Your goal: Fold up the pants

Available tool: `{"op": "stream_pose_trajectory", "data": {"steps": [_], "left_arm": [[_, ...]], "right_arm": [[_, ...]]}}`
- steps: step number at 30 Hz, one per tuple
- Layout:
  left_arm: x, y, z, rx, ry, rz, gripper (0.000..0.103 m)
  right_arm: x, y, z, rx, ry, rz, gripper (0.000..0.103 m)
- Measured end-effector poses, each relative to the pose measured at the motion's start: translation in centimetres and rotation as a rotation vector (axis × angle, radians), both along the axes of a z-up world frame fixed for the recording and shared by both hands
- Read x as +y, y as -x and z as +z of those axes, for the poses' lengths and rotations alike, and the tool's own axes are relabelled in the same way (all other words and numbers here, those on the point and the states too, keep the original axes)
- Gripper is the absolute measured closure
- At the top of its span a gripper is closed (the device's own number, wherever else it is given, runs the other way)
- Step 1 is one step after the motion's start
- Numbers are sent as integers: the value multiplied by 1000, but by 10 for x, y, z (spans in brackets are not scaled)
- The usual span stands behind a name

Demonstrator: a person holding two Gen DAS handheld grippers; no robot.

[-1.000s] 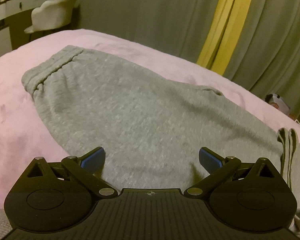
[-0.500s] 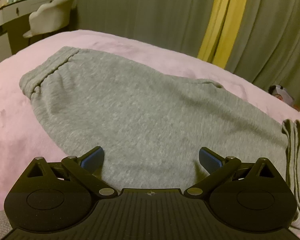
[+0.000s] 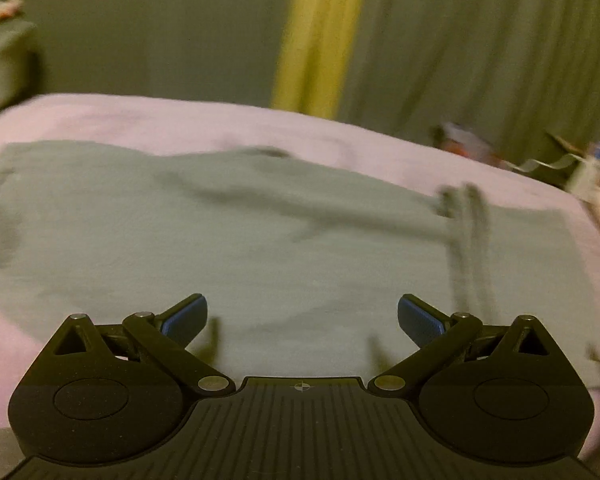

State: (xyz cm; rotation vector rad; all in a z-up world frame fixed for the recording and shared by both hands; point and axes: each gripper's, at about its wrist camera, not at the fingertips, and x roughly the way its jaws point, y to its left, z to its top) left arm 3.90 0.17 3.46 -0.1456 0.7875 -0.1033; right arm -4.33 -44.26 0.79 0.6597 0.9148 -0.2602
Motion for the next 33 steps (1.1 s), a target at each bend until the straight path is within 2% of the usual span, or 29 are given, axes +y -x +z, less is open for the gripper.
{"op": "stream_pose_trajectory", "data": {"steps": [2,5,9,13,15,16,18,22,24,25,26,27,29,33], "left_arm": [[-20,-8,3,15,36,-70,0],[-46,-28,2,64,112,-146,0],[-68,-62,-9,154,210,-185,0],[-79,-83,-21,225,287,-207,2],[-79,-90,-31,259,327,-203,22],[-79,-93,-36,288,351,-197,38],[-79,-98,-45,342,400,-189,42],[-84,-104,-48,351,393,-211,41],[-83,-107,-47,353,414,-207,42],[-83,-110,-48,354,422,-203,52],[-84,-111,-49,354,417,-191,73],[-84,-111,-49,360,410,-177,79],[-83,-110,-50,355,434,-175,83],[-85,-100,-40,291,427,-182,85]], "right_arm": [[-3,4,7,-19,75,-18,4],[-7,9,10,15,177,-50,4],[-19,10,-7,20,85,-62,4],[-14,6,-12,25,88,-30,4],[-10,4,-13,15,104,-13,4],[-7,2,-13,16,108,-6,4],[-5,-1,-15,21,106,6,4],[-6,0,-16,20,83,0,4],[-7,0,-16,16,75,-2,4],[-7,0,-16,14,75,-4,4],[-6,-1,-17,14,76,-5,4],[-5,-1,-17,16,77,-7,4],[-4,-1,-16,18,81,-12,4],[-5,-2,-17,18,75,-14,4]]}}
